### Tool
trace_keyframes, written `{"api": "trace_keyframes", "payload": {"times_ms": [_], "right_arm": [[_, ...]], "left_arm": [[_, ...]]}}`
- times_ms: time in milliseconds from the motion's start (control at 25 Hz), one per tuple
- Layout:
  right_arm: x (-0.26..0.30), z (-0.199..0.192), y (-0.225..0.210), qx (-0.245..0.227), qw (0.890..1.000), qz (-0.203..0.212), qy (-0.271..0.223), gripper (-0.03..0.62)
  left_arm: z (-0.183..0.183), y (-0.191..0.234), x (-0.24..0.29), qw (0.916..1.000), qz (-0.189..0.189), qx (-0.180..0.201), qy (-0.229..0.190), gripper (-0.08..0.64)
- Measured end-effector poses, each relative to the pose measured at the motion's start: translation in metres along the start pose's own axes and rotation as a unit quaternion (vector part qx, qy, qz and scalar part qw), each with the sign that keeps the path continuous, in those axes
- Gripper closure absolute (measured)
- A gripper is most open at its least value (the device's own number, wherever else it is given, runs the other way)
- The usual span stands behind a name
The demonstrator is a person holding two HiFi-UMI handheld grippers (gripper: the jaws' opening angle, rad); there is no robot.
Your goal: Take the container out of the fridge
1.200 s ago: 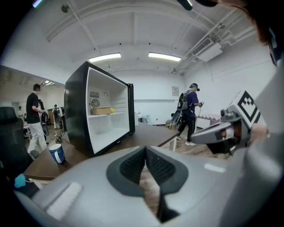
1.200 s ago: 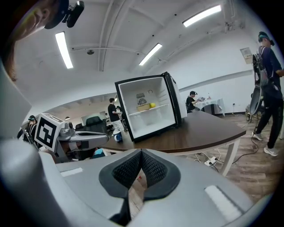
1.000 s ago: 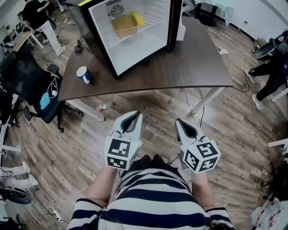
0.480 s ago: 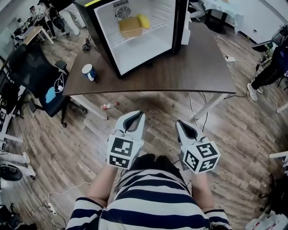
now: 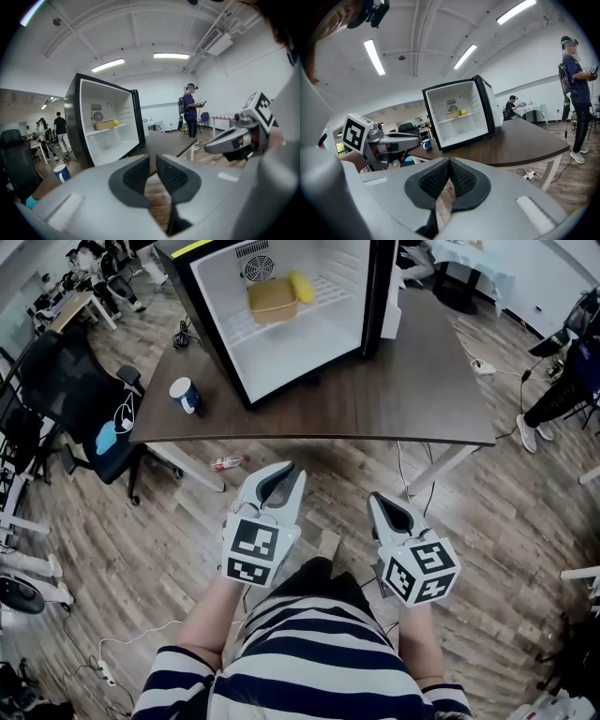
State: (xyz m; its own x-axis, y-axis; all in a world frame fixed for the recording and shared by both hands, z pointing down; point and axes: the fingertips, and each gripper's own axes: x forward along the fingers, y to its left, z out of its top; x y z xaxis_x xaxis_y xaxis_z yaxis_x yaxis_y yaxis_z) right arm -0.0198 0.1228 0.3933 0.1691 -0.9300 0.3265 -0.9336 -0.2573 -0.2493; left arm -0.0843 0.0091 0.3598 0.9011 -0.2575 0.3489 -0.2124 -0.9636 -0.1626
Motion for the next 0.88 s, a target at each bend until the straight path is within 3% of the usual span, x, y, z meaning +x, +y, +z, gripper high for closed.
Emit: {"api": "trace_keyframes", "payload": {"times_ms": [360, 880], "right_arm": [[0.033, 0.029, -0.032, -0.013, 1.0, 0.002, 0.002, 0.594], [0.122, 0.063, -0.052, -0.037, 0.998, 0.05, 0.025, 0.594]], "left_arm": [[0.021, 0.026, 0.049, 1.0, 0.005, 0.005, 0.003, 0.56], [0.043, 0.087, 0.11, 0.9981, 0.045, 0.04, 0.01, 0.56]]}}
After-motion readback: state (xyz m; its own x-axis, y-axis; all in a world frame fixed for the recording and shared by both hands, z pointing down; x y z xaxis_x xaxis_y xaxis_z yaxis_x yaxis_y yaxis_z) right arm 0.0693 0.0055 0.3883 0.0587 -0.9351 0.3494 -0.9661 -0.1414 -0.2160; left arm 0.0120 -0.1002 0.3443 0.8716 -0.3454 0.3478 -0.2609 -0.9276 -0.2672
